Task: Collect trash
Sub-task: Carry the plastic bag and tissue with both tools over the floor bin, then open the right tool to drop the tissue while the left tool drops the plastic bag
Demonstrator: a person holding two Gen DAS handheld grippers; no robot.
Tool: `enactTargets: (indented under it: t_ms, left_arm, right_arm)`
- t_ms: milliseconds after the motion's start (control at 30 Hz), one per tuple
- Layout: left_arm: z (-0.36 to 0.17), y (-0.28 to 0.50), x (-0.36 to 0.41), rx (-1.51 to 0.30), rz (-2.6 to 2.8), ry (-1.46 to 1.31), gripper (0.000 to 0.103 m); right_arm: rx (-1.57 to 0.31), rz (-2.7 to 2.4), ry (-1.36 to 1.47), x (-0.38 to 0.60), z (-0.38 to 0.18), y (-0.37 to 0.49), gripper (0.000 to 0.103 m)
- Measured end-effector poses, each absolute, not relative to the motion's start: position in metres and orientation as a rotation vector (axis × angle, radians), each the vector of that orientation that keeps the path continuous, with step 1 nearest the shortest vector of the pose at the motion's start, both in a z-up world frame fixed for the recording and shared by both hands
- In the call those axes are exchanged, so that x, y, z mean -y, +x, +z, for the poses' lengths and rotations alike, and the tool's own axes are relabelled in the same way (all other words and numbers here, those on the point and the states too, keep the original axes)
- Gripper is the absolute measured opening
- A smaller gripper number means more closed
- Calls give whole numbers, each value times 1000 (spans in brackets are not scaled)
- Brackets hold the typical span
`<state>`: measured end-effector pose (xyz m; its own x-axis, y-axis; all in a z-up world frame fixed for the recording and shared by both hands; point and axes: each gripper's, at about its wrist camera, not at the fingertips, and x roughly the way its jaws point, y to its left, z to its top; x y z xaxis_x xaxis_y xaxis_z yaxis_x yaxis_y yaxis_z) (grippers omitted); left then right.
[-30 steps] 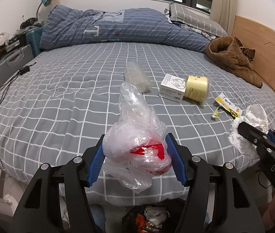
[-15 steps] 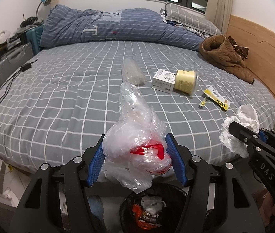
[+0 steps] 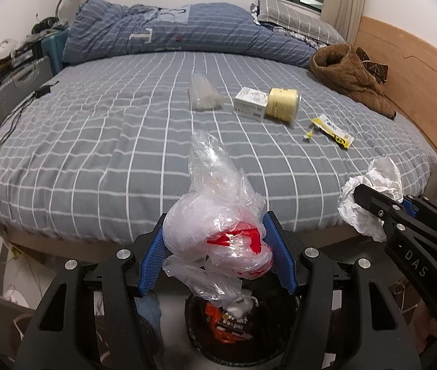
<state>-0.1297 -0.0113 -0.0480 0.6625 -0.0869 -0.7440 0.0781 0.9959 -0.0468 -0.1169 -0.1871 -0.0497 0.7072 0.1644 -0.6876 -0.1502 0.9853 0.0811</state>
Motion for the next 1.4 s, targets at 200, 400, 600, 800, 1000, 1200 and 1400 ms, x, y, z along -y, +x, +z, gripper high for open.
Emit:
enactTargets:
  t_ms: [200,400,600,800,1000,1200,1400]
  left_arm:
    - [-50,-148,12,-855,-90,-7,60]
    - [-49,-163,15,-881,-95,-7,60]
    - [-53,-172,15,-914,-90,-16,60]
    - [-74,-174,16,-944,-101,-11,60]
    - [-109,-166,14,-989,-115,-20,60]
    - [-143,-151,9,-1044,-105,-8,60]
    - [-171,-134,5,-1085,-93,12,60]
  right_arm:
    - [-782,167,26,189,-53,-134,17]
    - [-798,164,26,187,-53,-151,17]
    - [-825,159,29,186,-58,-162,17]
    - [-870,152,31,186,-79,-164,17]
    - [-952,156,35,186,-122,-156,17]
    - [-1015,176,44,184,-153,-143,17]
    - [-1071,203,39,172,-180,-123,18]
